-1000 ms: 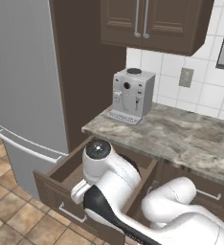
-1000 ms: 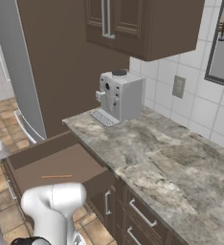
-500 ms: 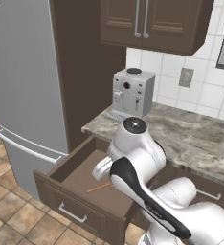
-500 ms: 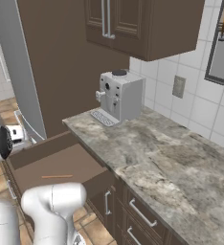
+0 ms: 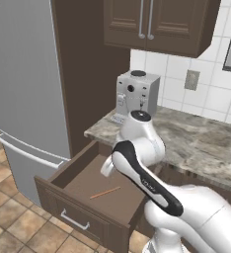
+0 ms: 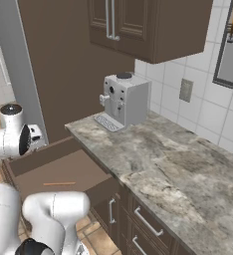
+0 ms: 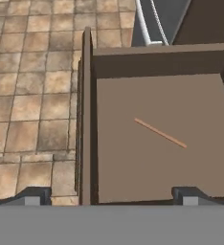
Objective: Take a straw from the drawer in front and place it inside the glass cup on the dining counter.
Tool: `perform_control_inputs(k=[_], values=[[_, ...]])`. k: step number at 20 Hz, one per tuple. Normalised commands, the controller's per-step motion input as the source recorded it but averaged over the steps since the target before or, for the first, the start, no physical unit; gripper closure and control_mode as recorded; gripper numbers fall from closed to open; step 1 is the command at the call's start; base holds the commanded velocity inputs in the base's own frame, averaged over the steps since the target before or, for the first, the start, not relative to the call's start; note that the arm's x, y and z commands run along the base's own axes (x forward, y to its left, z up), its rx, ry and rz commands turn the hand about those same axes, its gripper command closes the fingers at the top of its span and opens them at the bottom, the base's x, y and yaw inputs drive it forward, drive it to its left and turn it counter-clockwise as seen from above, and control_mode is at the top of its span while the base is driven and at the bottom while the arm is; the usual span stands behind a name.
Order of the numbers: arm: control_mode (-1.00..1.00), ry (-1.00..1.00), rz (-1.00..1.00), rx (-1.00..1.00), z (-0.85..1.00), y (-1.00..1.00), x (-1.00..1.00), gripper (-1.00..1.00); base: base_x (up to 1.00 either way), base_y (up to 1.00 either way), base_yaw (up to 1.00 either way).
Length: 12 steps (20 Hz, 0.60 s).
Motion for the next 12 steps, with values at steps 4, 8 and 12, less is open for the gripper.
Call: perform_control_inputs(k=[4, 8, 12], values=[[-1.0, 0.14, 0.23, -0.01, -0.27, 0.05, 0.52, -1.0, 0.0, 0.0, 0.0], [-1.0, 0.21, 0.2, -0.08, -0.39, 0.07, 0.7, -1.0, 0.0, 0.0, 0.0], [-1.0, 0.2, 0.21, -0.12, -0.43, 0.06, 0.77, -1.0, 0.0, 0.0, 0.0]])
